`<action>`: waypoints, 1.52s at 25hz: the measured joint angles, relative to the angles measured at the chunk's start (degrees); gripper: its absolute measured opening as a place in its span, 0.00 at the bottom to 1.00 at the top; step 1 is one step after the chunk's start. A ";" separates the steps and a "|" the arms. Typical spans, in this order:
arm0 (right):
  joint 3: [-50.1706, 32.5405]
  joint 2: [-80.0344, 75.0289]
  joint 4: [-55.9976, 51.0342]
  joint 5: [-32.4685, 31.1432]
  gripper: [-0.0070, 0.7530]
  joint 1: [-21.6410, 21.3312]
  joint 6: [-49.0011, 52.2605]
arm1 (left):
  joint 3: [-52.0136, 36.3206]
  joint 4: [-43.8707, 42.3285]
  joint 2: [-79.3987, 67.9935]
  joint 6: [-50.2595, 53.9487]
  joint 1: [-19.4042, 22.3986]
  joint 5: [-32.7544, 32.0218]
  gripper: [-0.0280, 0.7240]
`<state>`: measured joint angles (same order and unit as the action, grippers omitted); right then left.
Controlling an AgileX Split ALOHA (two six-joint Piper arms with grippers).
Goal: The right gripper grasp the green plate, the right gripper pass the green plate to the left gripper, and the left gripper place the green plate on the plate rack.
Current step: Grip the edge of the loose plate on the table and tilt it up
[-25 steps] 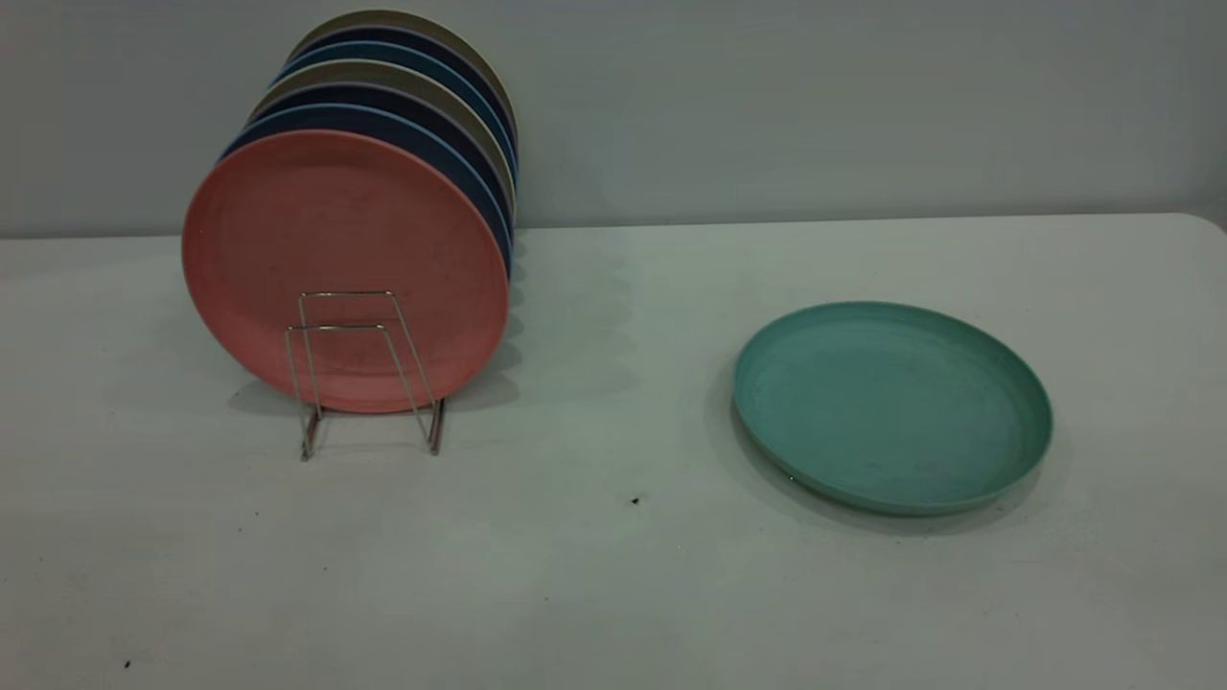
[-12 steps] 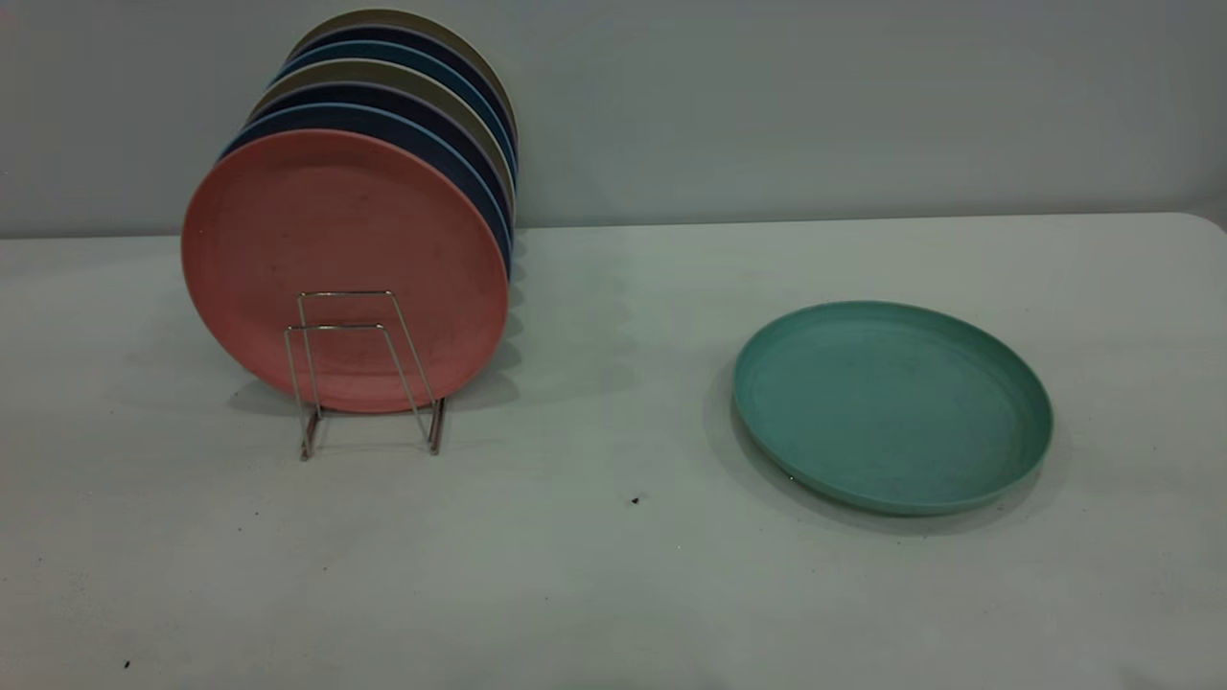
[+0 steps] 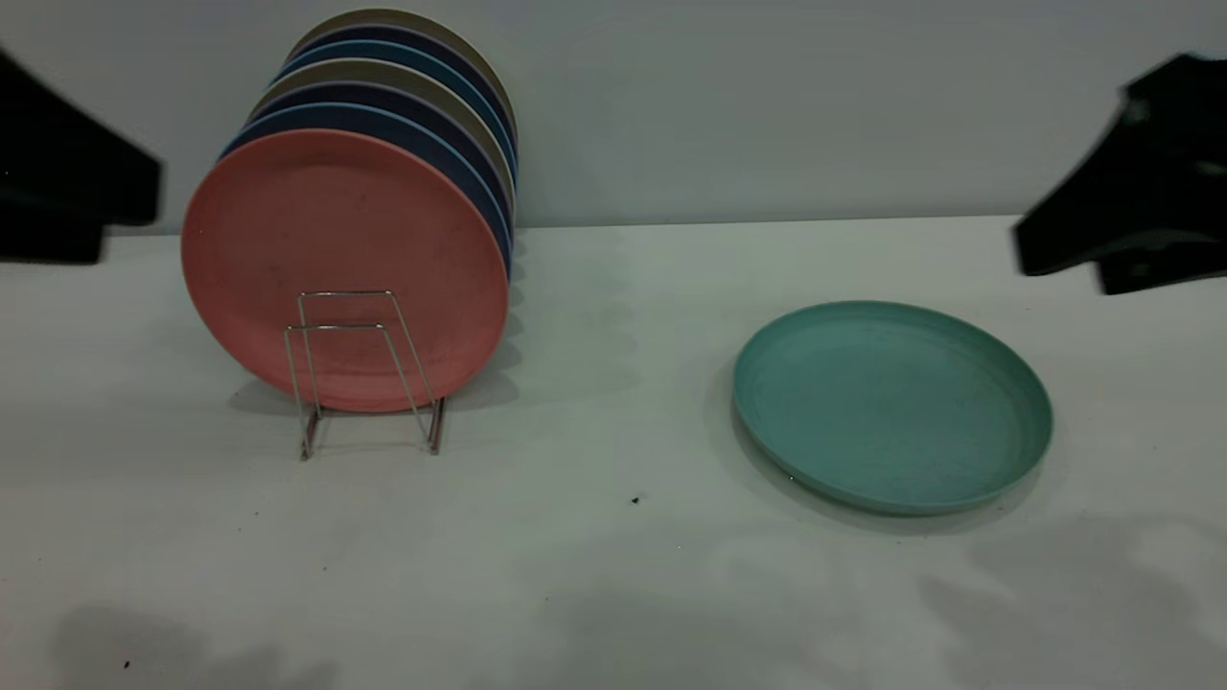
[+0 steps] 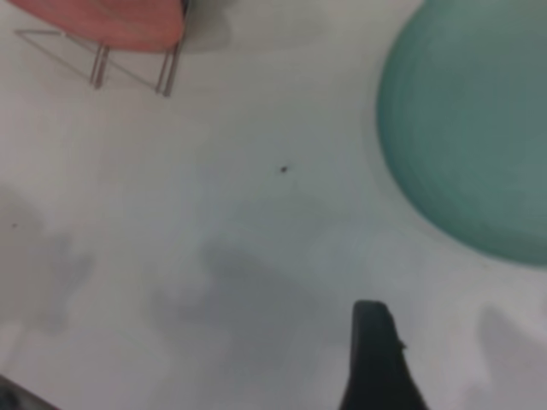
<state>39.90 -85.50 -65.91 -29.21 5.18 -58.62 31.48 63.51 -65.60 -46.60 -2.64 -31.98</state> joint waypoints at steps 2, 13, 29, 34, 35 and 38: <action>2.90 -3.97 -0.73 -1.07 0.68 -0.12 -0.61 | 1.09 3.23 -2.47 -3.58 0.00 -0.78 0.57; 8.48 -16.86 -3.51 -9.29 0.68 -17.60 -5.00 | 2.06 4.83 -5.54 -6.05 0.00 0.18 0.58; 28.18 -44.57 -7.14 -11.74 0.68 -19.03 -9.76 | 2.06 5.58 -5.54 -6.05 0.00 5.44 0.58; 32.55 -49.12 -7.12 -11.68 0.68 -19.03 -9.70 | 2.06 5.69 -5.54 -6.05 0.00 6.00 0.58; 33.10 -49.82 -7.12 -11.74 0.68 -19.03 -9.70 | 2.06 5.69 -5.54 -6.05 0.00 6.00 0.58; 34.64 -51.48 -7.43 -12.85 0.68 -19.03 -9.70 | 2.06 5.69 -5.54 -6.05 0.00 6.00 0.58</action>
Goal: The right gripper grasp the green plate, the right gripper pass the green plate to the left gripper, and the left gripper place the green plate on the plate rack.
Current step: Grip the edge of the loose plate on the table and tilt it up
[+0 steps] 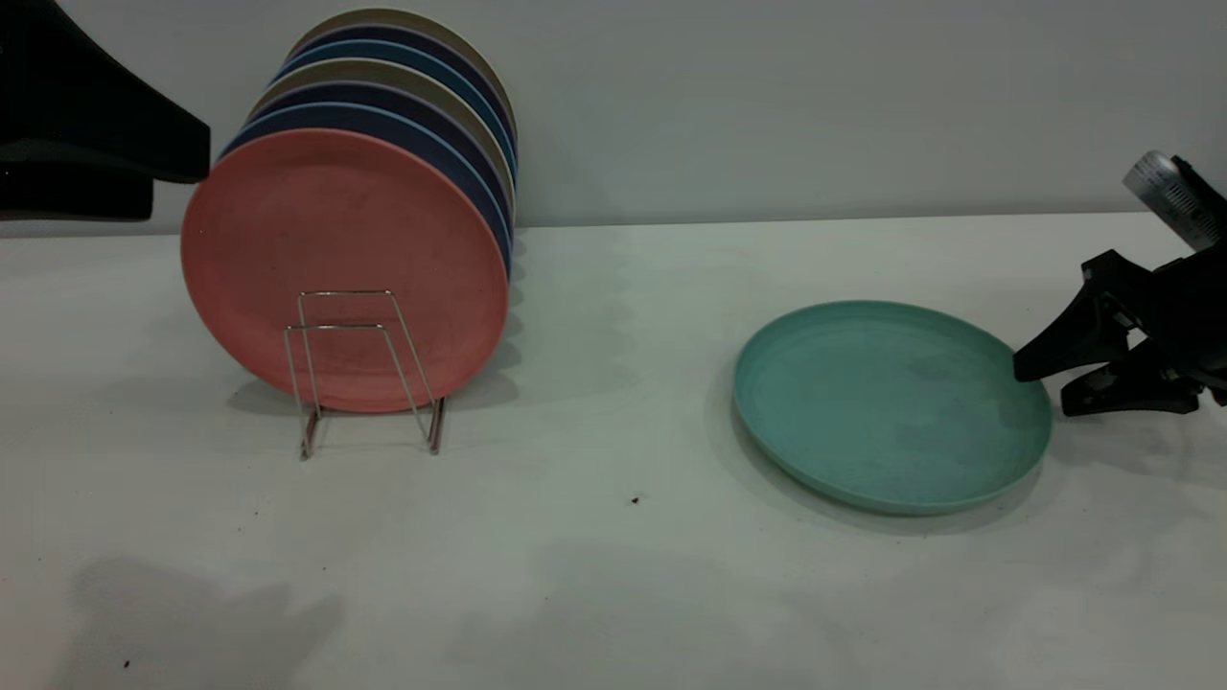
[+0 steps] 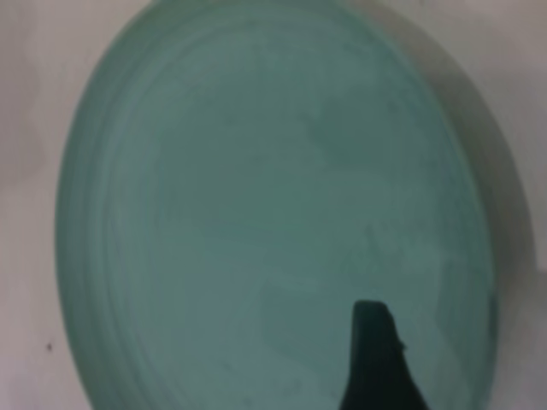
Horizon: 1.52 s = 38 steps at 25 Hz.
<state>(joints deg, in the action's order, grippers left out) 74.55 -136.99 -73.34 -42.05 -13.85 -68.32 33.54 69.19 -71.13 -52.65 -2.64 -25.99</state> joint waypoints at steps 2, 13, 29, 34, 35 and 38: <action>0.30 -0.92 -0.52 -0.69 0.67 0.08 0.11 | 0.00 0.02 0.00 0.00 0.00 0.05 0.58; 0.43 -1.78 -0.77 2.77 0.43 5.41 1.70 | 0.00 0.09 0.00 0.01 0.00 0.05 0.58; 0.43 1.82 10.35 6.50 0.03 5.82 9.36 | 0.00 5.58 -4.98 -3.98 0.00 -5.10 0.53; 0.43 6.29 11.28 4.77 0.03 5.82 9.09 | 0.00 16.94 -12.46 -14.28 0.00 -6.97 0.53; 0.43 6.72 10.90 3.78 0.03 5.82 8.60 | 0.00 20.10 -13.88 -17.19 0.00 -7.54 0.53; 0.43 7.26 10.84 1.85 0.03 6.75 7.75 | 0.06 27.87 -17.73 -24.56 0.00 -10.07 0.53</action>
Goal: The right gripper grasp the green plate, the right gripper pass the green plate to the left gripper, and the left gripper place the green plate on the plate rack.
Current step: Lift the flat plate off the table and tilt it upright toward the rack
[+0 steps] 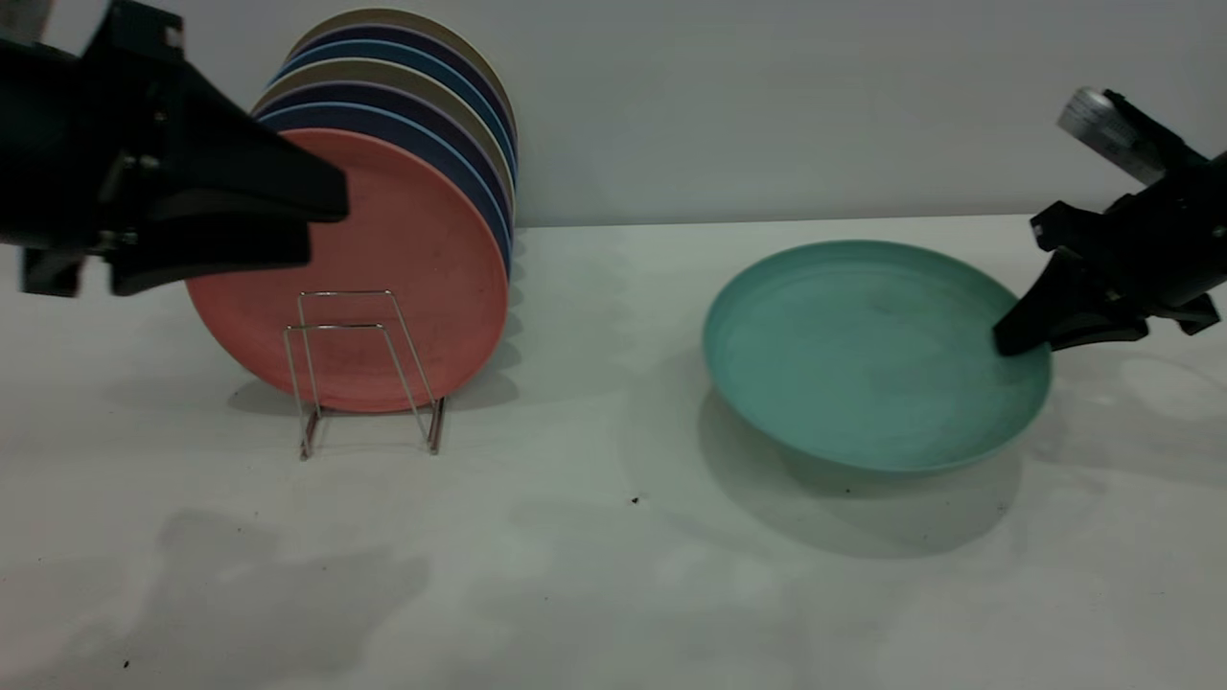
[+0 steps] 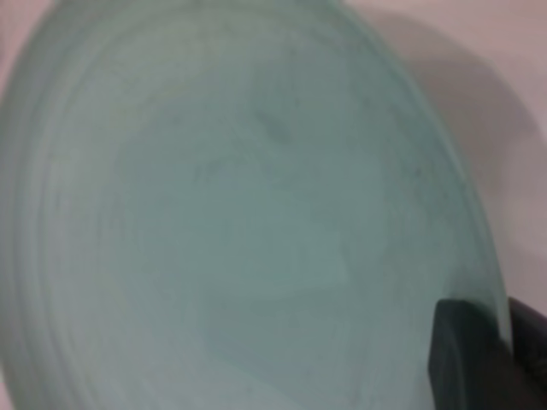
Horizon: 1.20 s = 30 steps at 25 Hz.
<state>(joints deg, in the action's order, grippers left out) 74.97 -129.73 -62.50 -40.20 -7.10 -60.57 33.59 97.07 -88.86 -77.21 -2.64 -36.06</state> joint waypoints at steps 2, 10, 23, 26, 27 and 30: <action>0.00 0.00 0.00 -0.80 0.03 1.70 -0.14 | 0.71 1.81 -2.75 -2.22 0.00 -1.75 0.53; 0.00 1.94 -1.73 -3.13 0.03 8.76 -0.56 | 4.76 2.77 -12.80 -3.26 0.00 -5.34 0.53; 0.00 5.54 -7.45 -9.17 0.03 16.56 -1.44 | 6.05 2.76 -14.94 -3.26 0.00 -5.44 0.53; 0.00 5.54 -9.45 -9.99 0.03 18.23 -2.22 | 6.05 2.76 -14.94 -3.26 0.00 -5.29 0.53; 0.00 5.54 -10.34 -10.66 0.03 18.65 -2.73 | 6.05 2.76 -14.94 -3.26 0.00 -5.24 0.53; 0.00 5.54 -14.11 -13.14 0.04 19.89 -4.42 | 6.05 2.76 -14.94 -3.26 0.00 -5.29 0.52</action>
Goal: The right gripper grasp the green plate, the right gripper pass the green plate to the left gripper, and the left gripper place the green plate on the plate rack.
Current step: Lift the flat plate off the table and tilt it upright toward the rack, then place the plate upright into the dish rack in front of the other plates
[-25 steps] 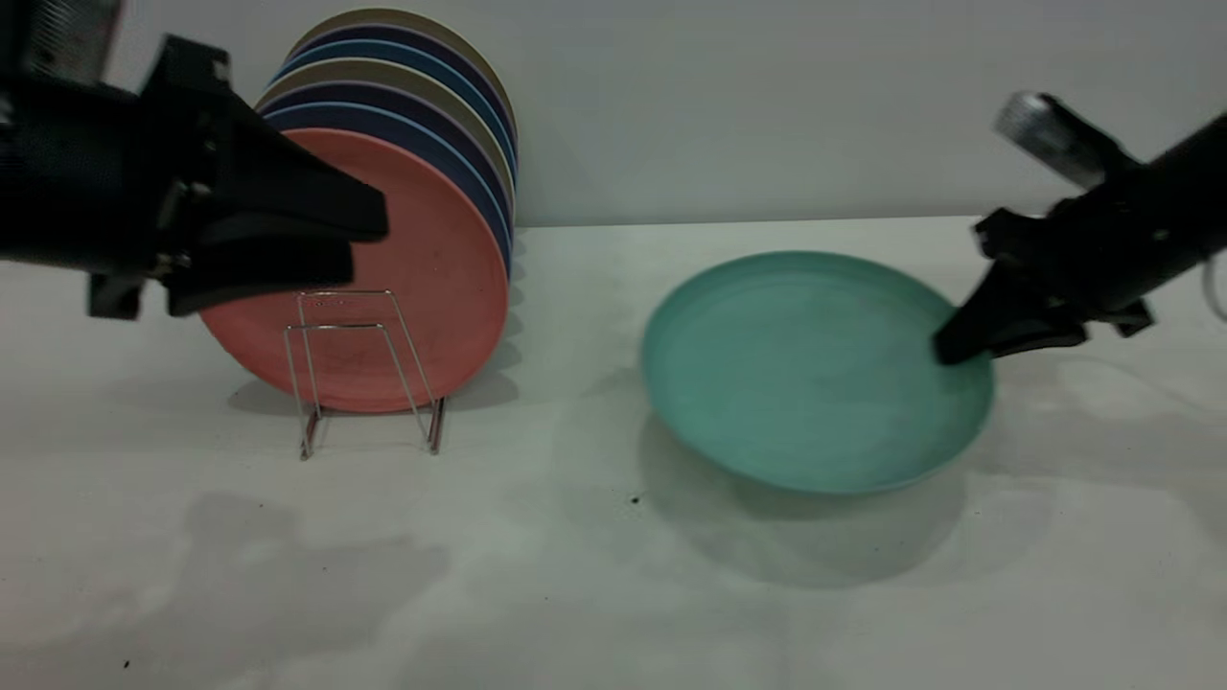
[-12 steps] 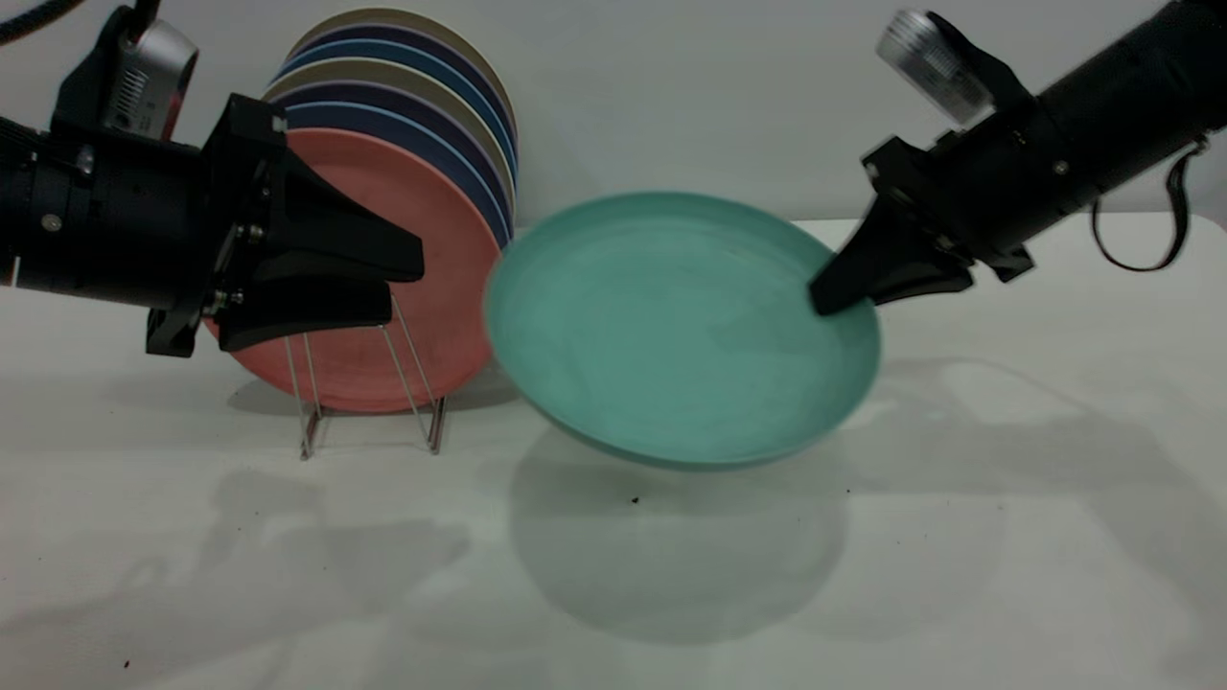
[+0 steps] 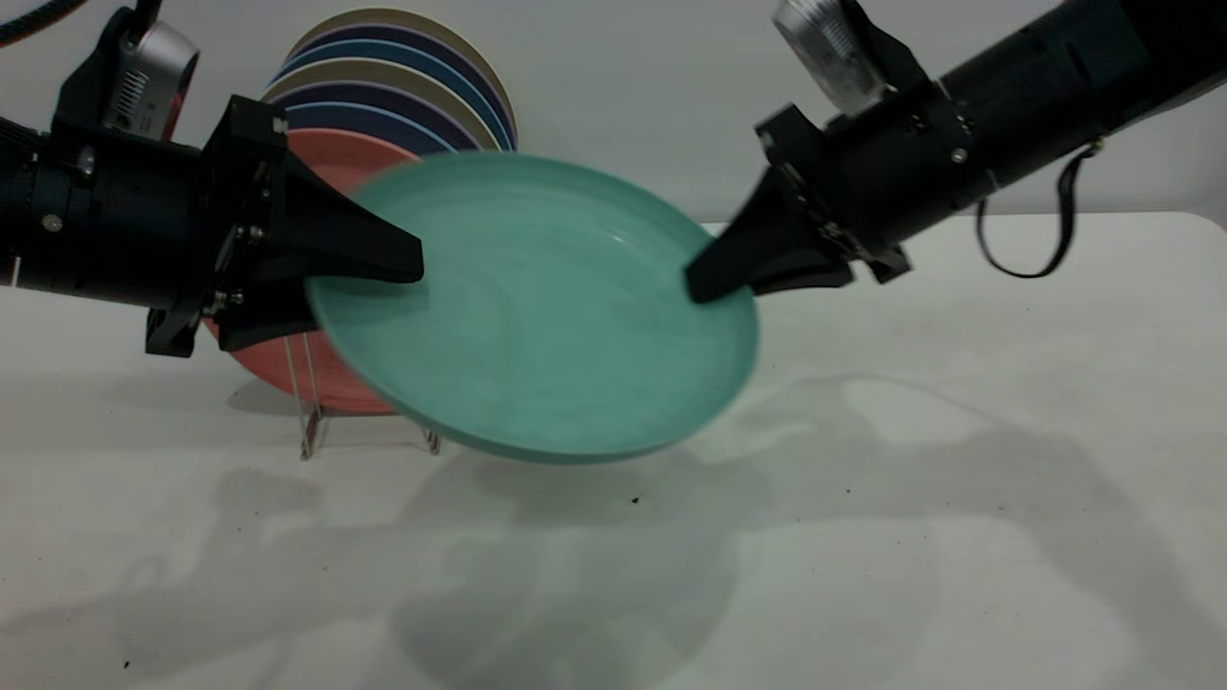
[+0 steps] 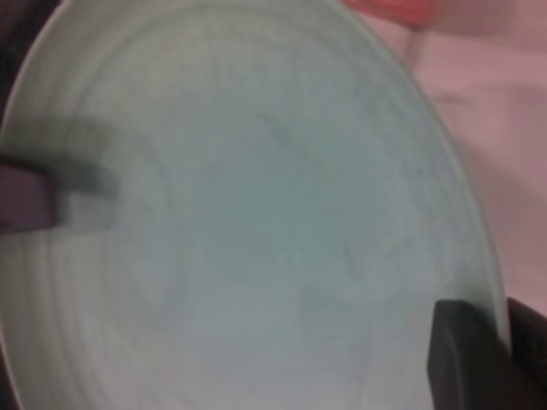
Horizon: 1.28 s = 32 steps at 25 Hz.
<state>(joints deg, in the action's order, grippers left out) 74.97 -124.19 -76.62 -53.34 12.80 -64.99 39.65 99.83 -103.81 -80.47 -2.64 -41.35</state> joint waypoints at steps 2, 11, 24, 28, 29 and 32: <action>0.00 0.00 -1.71 -1.30 0.04 0.55 -1.36 | 0.00 0.00 0.00 0.00 0.00 -0.06 0.48; 0.00 0.23 -2.87 -2.25 0.29 0.90 -2.42 | 0.00 0.56 -0.11 0.00 0.00 0.93 0.21; 0.00 0.90 4.43 -6.08 0.94 -3.25 -2.48 | 4.42 -11.82 -0.06 -2.72 0.00 10.71 0.21; 0.00 2.03 8.04 -6.34 0.87 -7.65 -0.62 | 10.16 -24.17 0.83 -1.74 0.00 10.17 0.21; 0.00 2.17 8.72 -6.38 0.85 -8.84 0.01 | 11.67 -27.73 1.21 -1.74 0.00 9.47 0.21; 0.00 2.23 11.00 -6.44 0.80 -12.17 1.55 | 17.89 -38.87 1.87 -1.80 0.00 6.33 0.21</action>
<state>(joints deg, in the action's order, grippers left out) 74.97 -121.96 -65.61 -59.78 0.62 -63.45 57.54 60.95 -101.94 -82.27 -2.64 -35.01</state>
